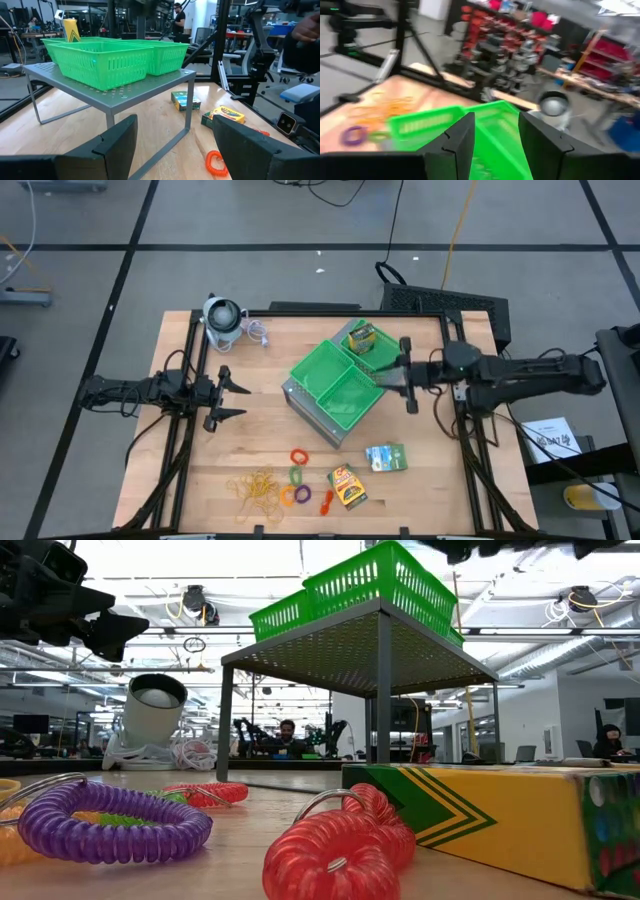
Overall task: Pick & Place Office Desk Supplies
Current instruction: Put the yellow crayon box into the top right green bin on the shelf
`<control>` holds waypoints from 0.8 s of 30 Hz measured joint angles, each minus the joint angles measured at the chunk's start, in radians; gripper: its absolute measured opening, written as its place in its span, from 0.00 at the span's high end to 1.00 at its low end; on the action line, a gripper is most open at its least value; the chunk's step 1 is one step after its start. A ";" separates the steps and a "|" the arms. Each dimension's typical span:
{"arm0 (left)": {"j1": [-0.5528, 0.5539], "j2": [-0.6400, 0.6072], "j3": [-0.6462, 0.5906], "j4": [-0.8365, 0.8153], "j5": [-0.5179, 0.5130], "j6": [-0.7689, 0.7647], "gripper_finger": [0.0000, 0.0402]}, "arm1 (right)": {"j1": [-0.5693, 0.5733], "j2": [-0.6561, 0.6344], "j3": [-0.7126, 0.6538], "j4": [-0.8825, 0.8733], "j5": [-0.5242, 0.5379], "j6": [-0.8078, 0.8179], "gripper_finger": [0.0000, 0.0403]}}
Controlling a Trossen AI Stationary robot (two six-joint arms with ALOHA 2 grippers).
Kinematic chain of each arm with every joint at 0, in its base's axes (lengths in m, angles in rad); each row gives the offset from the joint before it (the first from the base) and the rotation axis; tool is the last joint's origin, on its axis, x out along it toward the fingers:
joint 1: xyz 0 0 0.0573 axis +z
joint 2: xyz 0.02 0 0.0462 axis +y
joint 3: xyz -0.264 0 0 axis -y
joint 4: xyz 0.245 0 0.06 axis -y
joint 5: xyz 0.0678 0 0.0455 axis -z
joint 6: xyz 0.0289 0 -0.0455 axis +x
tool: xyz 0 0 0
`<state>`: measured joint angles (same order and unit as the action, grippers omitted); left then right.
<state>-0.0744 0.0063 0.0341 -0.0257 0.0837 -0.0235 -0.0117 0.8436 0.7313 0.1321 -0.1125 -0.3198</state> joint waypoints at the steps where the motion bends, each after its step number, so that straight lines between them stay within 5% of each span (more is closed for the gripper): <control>1: 0.000 0.000 0.000 0.000 0.000 0.000 0.34 | 0.037 0.000 0.006 -0.016 0.019 0.002 0.63; 12: 0.000 0.000 0.000 0.000 0.000 0.000 0.34 | 0.407 0.021 0.041 -0.050 0.243 0.075 0.50; 24: 0.000 0.000 0.000 0.000 0.000 0.000 0.34 | 0.645 0.024 0.042 -0.028 0.166 0.342 0.47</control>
<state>-0.0742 0.0063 0.0341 -0.0261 0.0837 -0.0235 0.6336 0.8674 0.7731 0.1043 0.0534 0.0217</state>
